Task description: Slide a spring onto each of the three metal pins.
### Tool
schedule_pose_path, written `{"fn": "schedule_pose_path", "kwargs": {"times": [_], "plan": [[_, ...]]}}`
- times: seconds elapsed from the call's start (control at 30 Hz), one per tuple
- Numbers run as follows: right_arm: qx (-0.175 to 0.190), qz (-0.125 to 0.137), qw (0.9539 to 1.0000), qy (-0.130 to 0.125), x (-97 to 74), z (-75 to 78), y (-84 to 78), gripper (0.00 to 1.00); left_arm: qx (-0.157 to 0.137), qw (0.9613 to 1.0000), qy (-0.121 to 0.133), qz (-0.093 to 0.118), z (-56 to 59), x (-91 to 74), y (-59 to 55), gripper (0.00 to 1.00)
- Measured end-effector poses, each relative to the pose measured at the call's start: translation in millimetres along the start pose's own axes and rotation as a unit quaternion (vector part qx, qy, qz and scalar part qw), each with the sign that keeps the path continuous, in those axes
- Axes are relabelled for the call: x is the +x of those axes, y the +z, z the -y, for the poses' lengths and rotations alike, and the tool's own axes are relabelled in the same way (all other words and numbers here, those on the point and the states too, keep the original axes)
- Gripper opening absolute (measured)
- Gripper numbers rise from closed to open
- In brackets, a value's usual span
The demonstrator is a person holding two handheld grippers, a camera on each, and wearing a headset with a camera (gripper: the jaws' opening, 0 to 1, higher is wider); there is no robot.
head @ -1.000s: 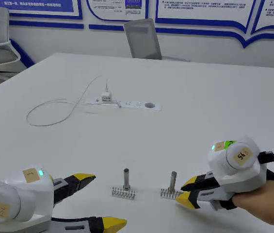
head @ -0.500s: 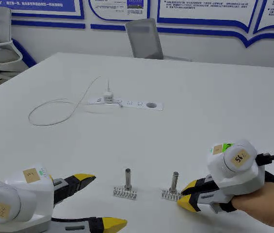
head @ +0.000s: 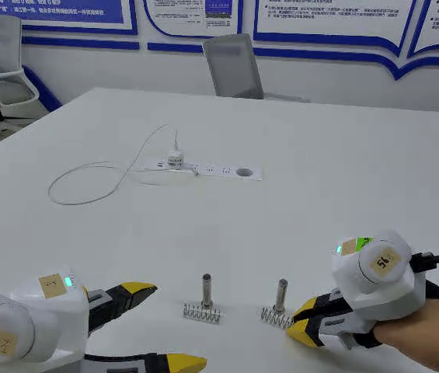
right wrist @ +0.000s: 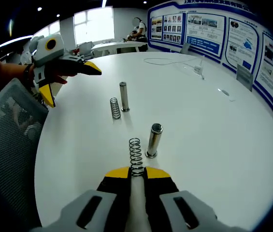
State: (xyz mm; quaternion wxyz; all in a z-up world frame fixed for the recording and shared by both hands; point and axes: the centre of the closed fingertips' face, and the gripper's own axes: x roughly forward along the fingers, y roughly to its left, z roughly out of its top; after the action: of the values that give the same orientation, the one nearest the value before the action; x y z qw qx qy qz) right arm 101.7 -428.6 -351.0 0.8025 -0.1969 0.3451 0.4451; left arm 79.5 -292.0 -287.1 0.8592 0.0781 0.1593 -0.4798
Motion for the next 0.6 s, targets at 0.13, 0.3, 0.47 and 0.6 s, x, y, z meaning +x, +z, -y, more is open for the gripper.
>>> {"fn": "schedule_pose_path", "kwargs": {"times": [0.13, 0.3, 0.47, 0.6], "plan": [[-0.003, -0.002, 1.0000, 0.004, -2.9, -5.6, -0.6, 0.12, -0.001, 1.0000, -0.001, 0.001, 2.7, -1.4, -0.2, 0.72], [-0.015, 0.000, 0.9998, 0.013, -10.1, -16.7, 2.6, 0.11, 0.000, 1.0000, -0.006, 0.000, 7.3, -1.5, -0.3, 0.71], [-0.030, 0.004, 0.9994, 0.019, -20.6, -24.2, 9.5, 0.11, 0.001, 0.9998, -0.017, -0.002, 13.1, 1.3, 0.0, 0.67], [-0.043, 0.008, 0.9987, 0.027, -28.6, -31.1, 16.3, 0.11, 0.004, 0.9996, -0.029, -0.003, 19.5, 6.0, 0.9, 0.65]]}}
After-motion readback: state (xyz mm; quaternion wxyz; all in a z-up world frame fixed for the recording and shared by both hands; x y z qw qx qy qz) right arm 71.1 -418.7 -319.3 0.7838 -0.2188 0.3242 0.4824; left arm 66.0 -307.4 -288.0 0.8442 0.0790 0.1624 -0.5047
